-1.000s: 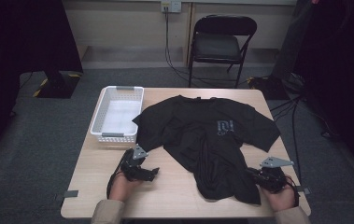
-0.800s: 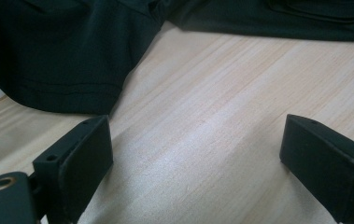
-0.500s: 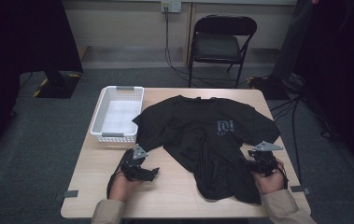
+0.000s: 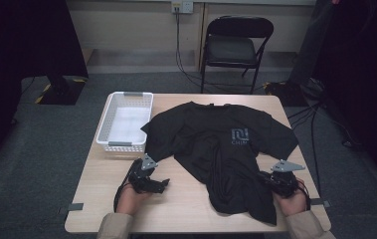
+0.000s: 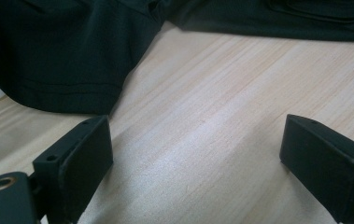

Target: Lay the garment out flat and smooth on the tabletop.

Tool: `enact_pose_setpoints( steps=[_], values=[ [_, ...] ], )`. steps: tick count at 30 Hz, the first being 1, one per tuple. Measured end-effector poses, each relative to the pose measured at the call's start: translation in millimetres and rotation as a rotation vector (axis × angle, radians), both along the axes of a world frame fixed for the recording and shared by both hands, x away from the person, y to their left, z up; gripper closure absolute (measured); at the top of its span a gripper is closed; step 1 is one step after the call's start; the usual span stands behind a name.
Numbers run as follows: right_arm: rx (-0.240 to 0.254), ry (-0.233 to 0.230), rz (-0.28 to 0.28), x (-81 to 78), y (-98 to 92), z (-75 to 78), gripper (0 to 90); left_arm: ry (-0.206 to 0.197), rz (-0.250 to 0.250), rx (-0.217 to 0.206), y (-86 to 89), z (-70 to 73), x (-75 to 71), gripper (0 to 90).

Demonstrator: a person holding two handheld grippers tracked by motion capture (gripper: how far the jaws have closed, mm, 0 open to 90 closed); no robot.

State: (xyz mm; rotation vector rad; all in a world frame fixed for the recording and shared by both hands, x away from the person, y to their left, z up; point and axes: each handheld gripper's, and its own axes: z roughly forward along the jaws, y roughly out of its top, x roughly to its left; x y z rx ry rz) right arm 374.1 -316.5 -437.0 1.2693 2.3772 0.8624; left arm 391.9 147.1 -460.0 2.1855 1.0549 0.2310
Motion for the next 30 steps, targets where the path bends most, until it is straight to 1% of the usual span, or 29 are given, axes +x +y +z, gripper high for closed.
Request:
enact_pose_setpoints(
  steps=[4,8,9,10,12,13,15,16,17,18,20,21,22,23,24,26,29,30],
  values=[
    [0.006,0.01,0.008,-19.8,-8.9,3.8,85.2,0.0,0.0,0.0,0.0,0.0,0.0,8.8],
    [0.015,0.026,0.004,-37.1,-17.7,7.6,84.7,0.0,0.001,0.0,-0.1,0.0,-0.1,8.8],
    [0.019,0.03,-0.003,-40.0,-19.7,8.4,81.7,0.0,0.001,0.0,-0.1,0.0,-0.1,8.8],
    [0.018,0.029,-0.009,-41.7,-21.2,9.0,76.7,0.0,0.001,0.0,-0.1,0.0,-0.1,8.8],
    [0.014,0.01,-0.022,-41.8,-22.5,11.1,71.4,0.0,0.001,0.0,-0.1,0.0,0.0,8.8],
    [0.018,0.002,-0.032,-39.6,-22.5,12.3,68.3,0.0,0.001,0.0,-0.1,0.0,-0.1,8.8],
    [0.029,-0.013,-0.041,-31.6,-21.3,14.1,64.8,0.0,0.001,0.0,-0.1,0.0,-0.1,8.8],
    [0.022,-0.023,-0.05,-26.5,-19.6,14.3,63.2,0.0,0.001,0.0,-0.1,0.0,0.0,8.8],
    [0.021,-0.025,-0.056,-20.6,-17.8,13.9,60.8,0.0,0.001,0.0,0.0,0.0,0.0,8.8],
    [0.033,-0.024,-0.064,-12.6,-15.3,12.8,60.4,0.0,0.001,0.0,-0.1,0.0,-0.1,8.8],
    [0.044,-0.018,-0.07,-2.0,-10.6,10.6,60.0,0.0,0.001,0.0,0.0,0.0,0.0,8.8],
    [0.035,-0.02,-0.071,3.7,-7.2,8.9,59.7,0.0,0.001,0.0,0.0,0.0,0.0,8.8],
    [0.014,-0.027,-0.08,8.7,-3.9,7.0,59.4,0.0,0.001,0.0,0.0,0.0,0.0,8.8],
    [-0.004,-0.024,-0.088,13.4,-1.5,5.3,59.3,0.0,0.001,0.0,0.0,0.0,0.0,8.8],
    [-0.012,-0.022,-0.09,17.1,0.1,3.5,59.2,0.0,0.001,0.0,-0.1,0.0,-0.1,8.9],
    [-0.043,-0.019,-0.1,21.0,1.8,0.3,61.2,0.0,0.001,0.0,0.0,0.0,0.0,8.8],
    [-0.031,-0.015,-0.108,20.4,-1.3,-3.1,66.6,0.0,0.001,0.0,0.0,0.0,0.0,8.8],
    [-0.028,-0.012,-0.109,19.6,-2.5,-2.9,70.3,0.0,0.001,0.0,0.0,0.0,0.0,8.8]
  ],
)
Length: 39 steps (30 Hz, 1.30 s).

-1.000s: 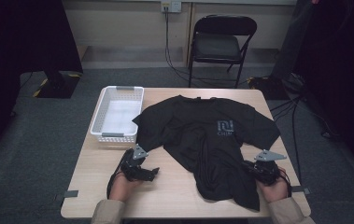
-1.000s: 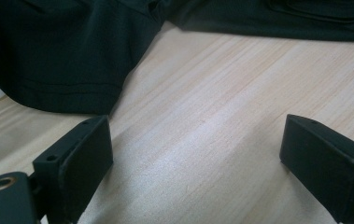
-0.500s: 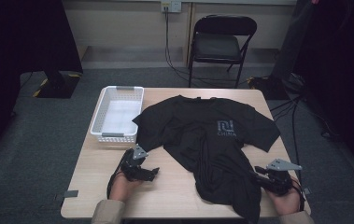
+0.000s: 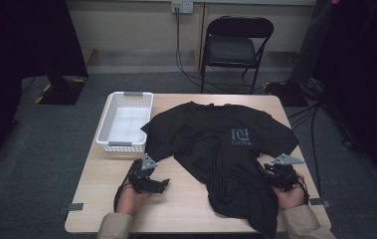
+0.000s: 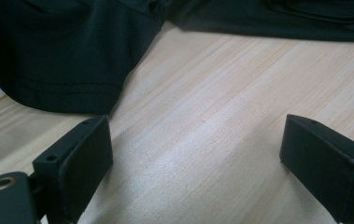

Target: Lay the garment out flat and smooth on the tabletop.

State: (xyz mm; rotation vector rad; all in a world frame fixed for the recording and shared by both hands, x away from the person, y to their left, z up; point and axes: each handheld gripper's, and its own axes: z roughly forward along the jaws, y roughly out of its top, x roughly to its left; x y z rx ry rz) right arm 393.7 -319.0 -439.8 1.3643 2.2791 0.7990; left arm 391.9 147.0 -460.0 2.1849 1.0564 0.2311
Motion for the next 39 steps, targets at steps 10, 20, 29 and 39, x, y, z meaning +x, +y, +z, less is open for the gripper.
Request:
enact_pose_setpoints(
  steps=[10,20,29,39],
  values=[
    [0.012,0.032,0.052,-29.7,-9.4,7.0,86.6,0.0,0.0,0.0,0.0,0.0,0.0,8.8],
    [0.047,0.072,0.081,-65.4,-23.1,14.9,86.6,0.0,0.0,0.0,0.0,0.0,0.0,8.8],
    [0.085,0.003,0.115,-63.9,-15.9,26.1,68.9,0.0,0.0,0.0,0.0,0.0,0.0,8.9],
    [0.106,0.031,0.276,-49.0,42.2,20.1,68.4,0.0,0.0,0.0,0.0,0.0,0.0,8.9]
  ],
)
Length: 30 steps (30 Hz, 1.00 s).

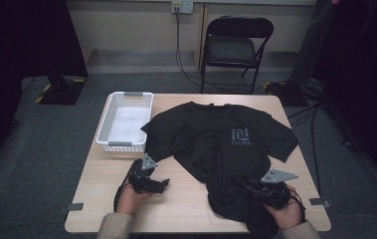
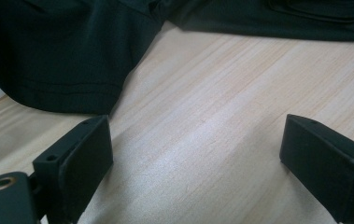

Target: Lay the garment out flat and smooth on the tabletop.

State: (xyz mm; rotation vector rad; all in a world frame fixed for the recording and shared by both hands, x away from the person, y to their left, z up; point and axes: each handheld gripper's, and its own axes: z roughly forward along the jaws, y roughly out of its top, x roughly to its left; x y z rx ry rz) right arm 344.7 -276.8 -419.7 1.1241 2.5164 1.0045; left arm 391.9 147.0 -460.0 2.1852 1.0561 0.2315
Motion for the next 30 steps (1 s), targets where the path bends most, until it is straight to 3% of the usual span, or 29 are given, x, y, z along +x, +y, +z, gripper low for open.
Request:
enact_pose_setpoints(
  steps=[5,9,15,24,30],
  values=[
    [-0.053,0.017,0.045,-3.2,10.2,-9.6,73.0,0.0,0.0,0.0,0.0,0.0,0.0,8.8],
    [-0.05,0.02,0.055,-8.7,5.4,-8.5,82.9,0.0,0.0,0.0,0.0,0.0,0.0,8.9],
    [-0.036,0.047,0.064,-18.3,-3.3,-5.7,86.2,0.0,0.0,0.0,0.0,0.0,0.0,8.8],
    [-0.003,0.101,0.09,-41.1,-17.0,0.2,85.3,0.0,0.001,0.0,-0.1,0.0,0.0,8.8],
    [0.015,0.061,0.064,-39.4,-21.6,8.3,71.4,0.0,0.0,0.0,0.0,0.0,0.0,8.8]
  ],
)
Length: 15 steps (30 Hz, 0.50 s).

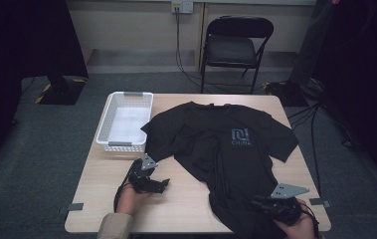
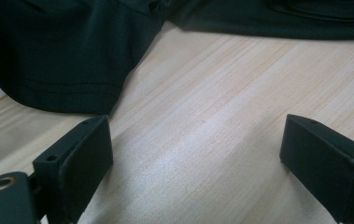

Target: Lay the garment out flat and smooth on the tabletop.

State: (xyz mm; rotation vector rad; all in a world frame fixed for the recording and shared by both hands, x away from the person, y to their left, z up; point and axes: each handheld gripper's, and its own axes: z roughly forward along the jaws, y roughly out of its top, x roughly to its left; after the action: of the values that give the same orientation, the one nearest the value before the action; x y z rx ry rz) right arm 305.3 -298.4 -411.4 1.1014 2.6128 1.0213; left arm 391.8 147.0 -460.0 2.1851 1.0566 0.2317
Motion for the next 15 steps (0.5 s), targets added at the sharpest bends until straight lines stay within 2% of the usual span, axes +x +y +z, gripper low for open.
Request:
enact_pose_setpoints(
  steps=[3,5,8,10,11,14,15],
  values=[
    [0.024,-0.006,-0.008,10.2,3.6,4.0,70.0,0.0,0.0,0.0,0.0,0.0,0.0,8.8],
    [0.02,-0.013,0.008,14.7,10.9,4.0,69.1,0.0,0.0,0.0,0.0,0.0,0.0,8.8],
    [0.038,0.008,0.046,21.5,27.2,0.6,65.1,0.0,0.0,0.0,0.0,0.0,0.0,8.8],
    [0.018,0.009,0.074,23.3,39.6,-3.4,65.4,0.0,0.0,0.0,0.0,0.0,0.0,8.8],
    [-0.003,0.007,0.084,23.7,46.0,-6.6,66.1,0.0,0.0,0.0,0.0,0.0,0.0,8.8],
    [-0.02,0.022,0.108,21.9,53.6,-13.1,72.4,0.0,0.0,0.0,0.1,0.0,0.0,8.9],
    [-0.026,0.005,0.108,19.1,54.3,-13.8,77.0,0.0,0.0,0.0,0.1,0.0,0.0,8.9]
  ],
)
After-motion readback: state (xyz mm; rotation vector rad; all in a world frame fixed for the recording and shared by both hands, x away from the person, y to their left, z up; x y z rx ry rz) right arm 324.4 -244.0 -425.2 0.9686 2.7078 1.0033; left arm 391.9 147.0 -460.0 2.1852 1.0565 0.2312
